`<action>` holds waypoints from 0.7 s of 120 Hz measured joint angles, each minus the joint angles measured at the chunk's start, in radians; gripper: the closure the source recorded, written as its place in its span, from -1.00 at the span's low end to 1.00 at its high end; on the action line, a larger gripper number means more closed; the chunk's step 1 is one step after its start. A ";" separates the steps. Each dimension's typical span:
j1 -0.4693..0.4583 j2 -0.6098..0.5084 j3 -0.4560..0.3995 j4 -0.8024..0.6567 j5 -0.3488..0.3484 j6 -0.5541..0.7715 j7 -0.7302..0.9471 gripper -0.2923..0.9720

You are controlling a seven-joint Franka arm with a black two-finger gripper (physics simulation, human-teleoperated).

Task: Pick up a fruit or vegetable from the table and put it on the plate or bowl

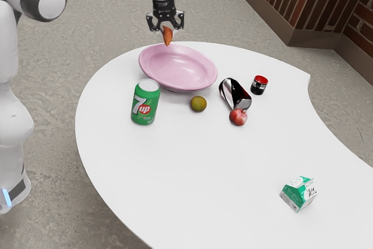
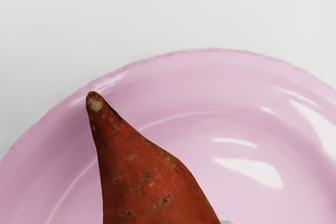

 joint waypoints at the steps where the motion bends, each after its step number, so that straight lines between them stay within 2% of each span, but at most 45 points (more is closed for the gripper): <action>1: -0.002 0.001 0.000 0.000 0.000 0.000 0.000 0.29; 26: -0.211 0.019 -0.001 0.006 -0.002 0.003 0.009 0.29; 42: -0.212 0.025 -0.001 0.007 -0.003 0.004 0.014 0.28; 52: -0.183 0.028 0.002 0.005 -0.007 0.005 0.022 -0.05; 60: -0.176 0.024 0.004 0.006 -0.007 0.005 0.033 -0.24; 71: -0.196 0.018 0.024 0.006 -0.015 0.020 0.042 -0.38; 78: -0.198 -0.039 0.026 -0.002 -0.092 0.048 -0.013 -0.43; 84: -0.193 -0.112 0.004 0.014 -0.036 0.017 -0.159 -0.46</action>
